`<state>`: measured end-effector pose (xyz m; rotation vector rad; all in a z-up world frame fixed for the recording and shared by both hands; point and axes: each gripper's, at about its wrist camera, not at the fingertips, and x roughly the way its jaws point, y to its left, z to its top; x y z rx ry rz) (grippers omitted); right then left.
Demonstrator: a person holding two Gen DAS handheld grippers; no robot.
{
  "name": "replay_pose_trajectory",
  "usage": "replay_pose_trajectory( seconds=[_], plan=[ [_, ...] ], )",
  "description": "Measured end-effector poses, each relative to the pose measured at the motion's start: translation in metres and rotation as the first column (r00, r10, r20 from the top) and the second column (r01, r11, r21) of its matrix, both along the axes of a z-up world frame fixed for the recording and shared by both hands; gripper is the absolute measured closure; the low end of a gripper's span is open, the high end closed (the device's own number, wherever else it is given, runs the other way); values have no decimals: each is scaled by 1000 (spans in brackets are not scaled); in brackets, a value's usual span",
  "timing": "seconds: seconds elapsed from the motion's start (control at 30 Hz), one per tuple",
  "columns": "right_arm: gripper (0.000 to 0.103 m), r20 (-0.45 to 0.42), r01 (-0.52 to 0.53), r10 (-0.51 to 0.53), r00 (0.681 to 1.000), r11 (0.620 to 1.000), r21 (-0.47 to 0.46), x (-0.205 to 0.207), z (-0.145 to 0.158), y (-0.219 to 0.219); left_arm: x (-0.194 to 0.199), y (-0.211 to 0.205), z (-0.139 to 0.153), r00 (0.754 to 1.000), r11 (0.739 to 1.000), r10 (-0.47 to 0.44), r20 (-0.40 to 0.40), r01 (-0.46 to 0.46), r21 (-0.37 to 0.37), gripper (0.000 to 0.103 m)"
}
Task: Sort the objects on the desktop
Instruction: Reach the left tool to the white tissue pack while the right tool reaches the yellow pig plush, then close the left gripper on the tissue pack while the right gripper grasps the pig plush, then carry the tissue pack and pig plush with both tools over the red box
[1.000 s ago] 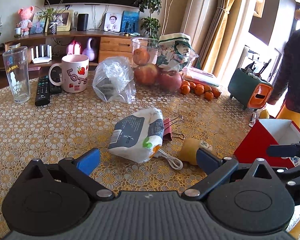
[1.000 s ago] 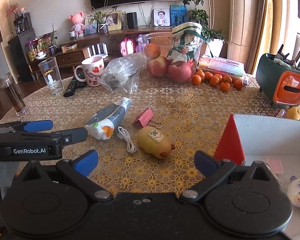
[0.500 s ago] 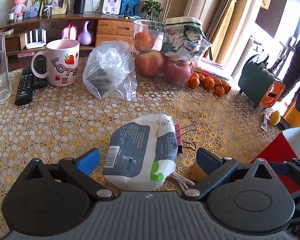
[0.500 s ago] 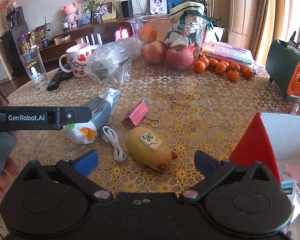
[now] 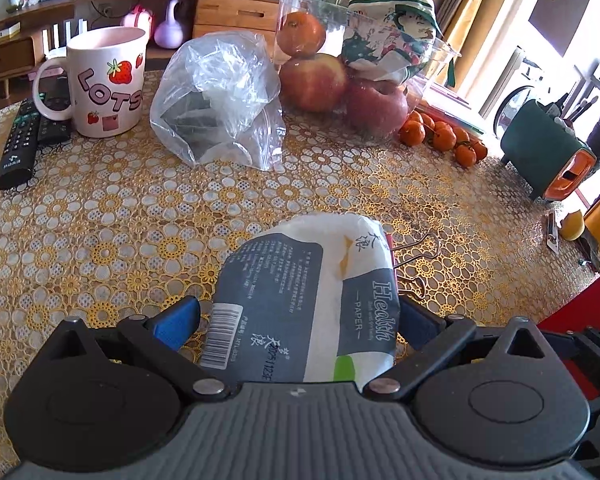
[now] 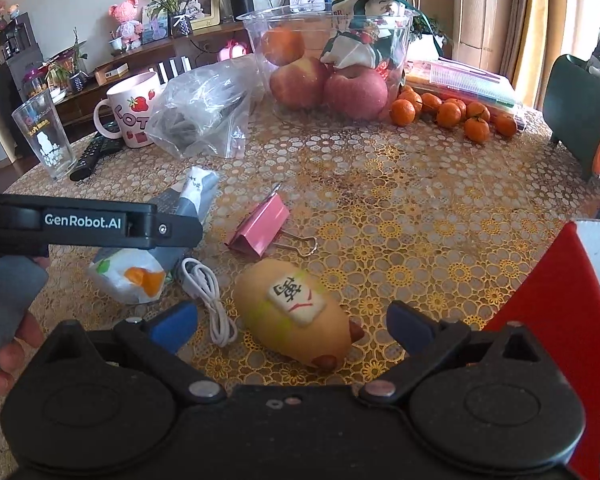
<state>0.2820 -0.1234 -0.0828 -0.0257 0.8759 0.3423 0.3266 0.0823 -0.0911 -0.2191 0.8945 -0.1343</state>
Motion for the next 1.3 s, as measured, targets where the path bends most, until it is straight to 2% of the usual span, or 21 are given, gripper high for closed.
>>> replay_pose_trajectory(
  seconds=[0.23,0.6,0.7,0.87,0.97,1.3],
  plan=[
    [7,-24,26,-26,999,1000,12,10,-10,0,3,1,-9,1000,1000,3,-8,-3,3,0],
    [29,-47,22,-21,999,999,27,10,-12,0,0,0,-9,1000,1000,5,-12,-5,-14,2],
    [31,-42,19,-19,999,1000,14,9,-10,2,-2,0,-6,1000,1000,13,-6,-14,-25,12],
    [33,-30,29,-29,999,1000,4,7,-7,0,-4,2,-3,999,999,32,-2,-32,-41,21],
    [35,-26,32,-32,999,999,12,4,-2,-2,-7,4,-2,999,998,42,-3,-42,-49,32],
    [36,-5,21,-21,1000,999,24,-17,19,-4,-31,1,19,997,996,66,28,-65,-57,34]
  ],
)
